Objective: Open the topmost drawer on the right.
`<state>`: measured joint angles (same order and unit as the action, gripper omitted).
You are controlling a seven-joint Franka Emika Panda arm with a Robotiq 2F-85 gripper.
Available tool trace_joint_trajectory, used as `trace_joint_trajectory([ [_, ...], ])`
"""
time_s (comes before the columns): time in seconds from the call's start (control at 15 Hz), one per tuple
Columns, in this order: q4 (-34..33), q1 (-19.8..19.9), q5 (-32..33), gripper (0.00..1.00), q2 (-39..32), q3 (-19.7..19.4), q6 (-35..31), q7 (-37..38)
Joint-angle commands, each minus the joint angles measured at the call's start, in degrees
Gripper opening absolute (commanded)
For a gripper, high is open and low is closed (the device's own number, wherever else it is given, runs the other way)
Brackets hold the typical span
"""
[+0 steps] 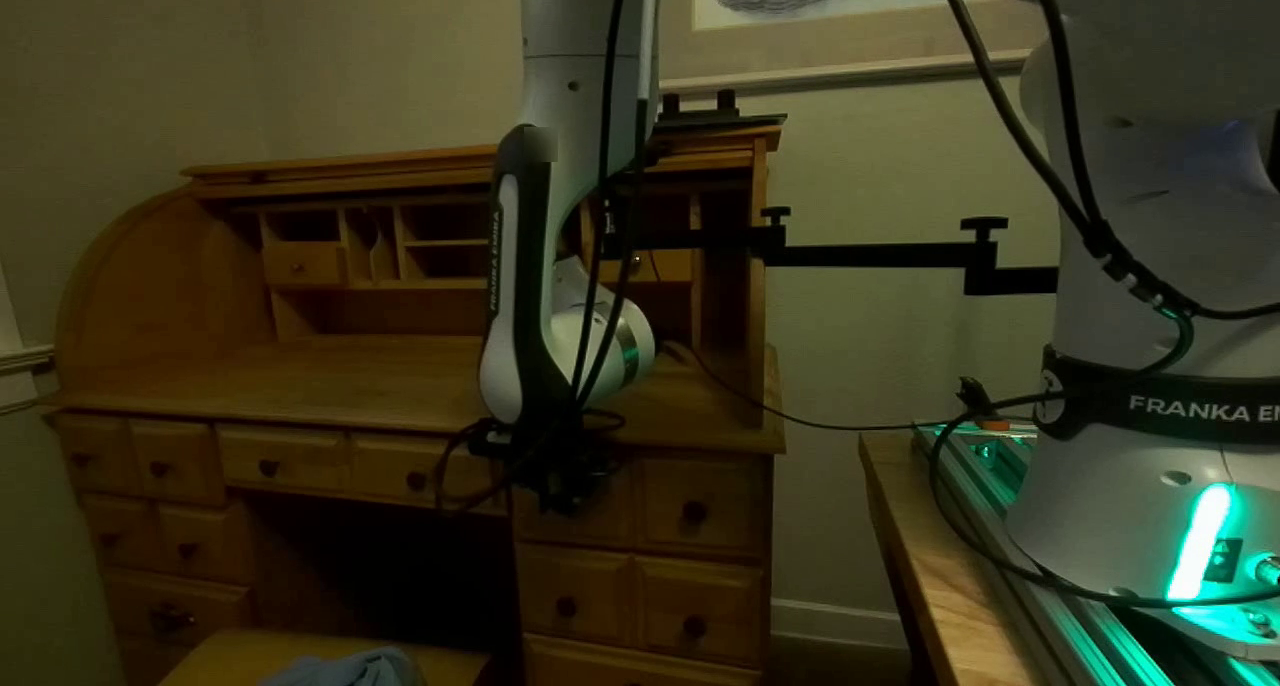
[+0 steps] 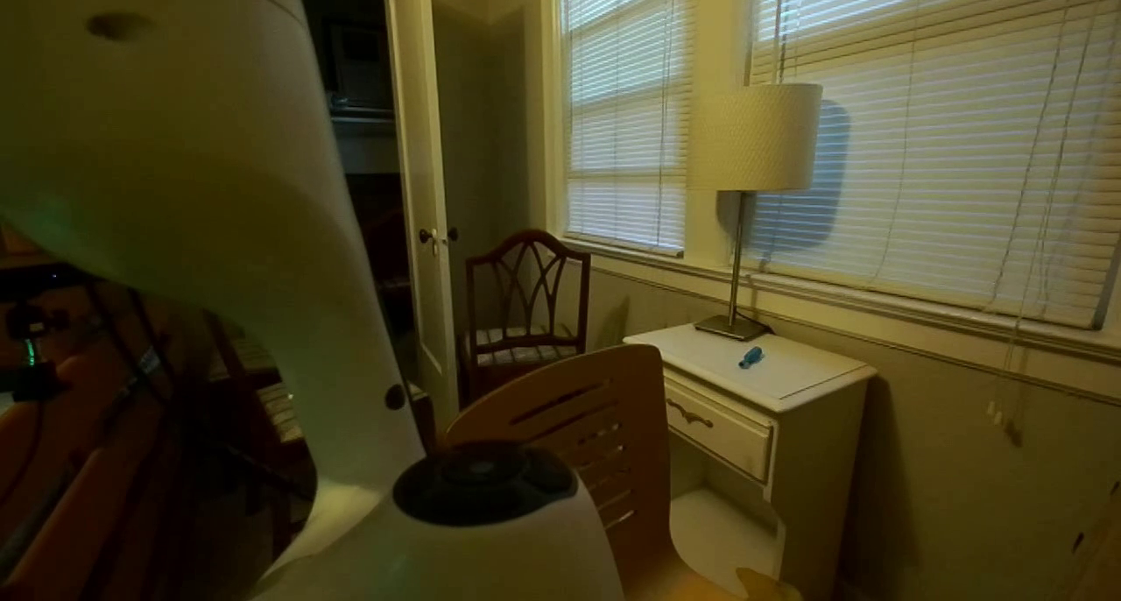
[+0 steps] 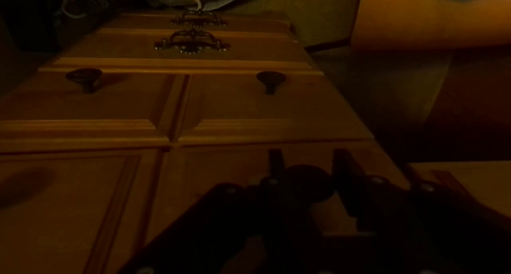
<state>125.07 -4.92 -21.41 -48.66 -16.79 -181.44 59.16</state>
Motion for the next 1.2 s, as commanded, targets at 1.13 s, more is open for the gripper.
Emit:
trace_joint_trajectory([
  [1.13, 2.9, -7.3, -2.8, 0.1, 1.1, 0.2, -0.2, 2.4],
])
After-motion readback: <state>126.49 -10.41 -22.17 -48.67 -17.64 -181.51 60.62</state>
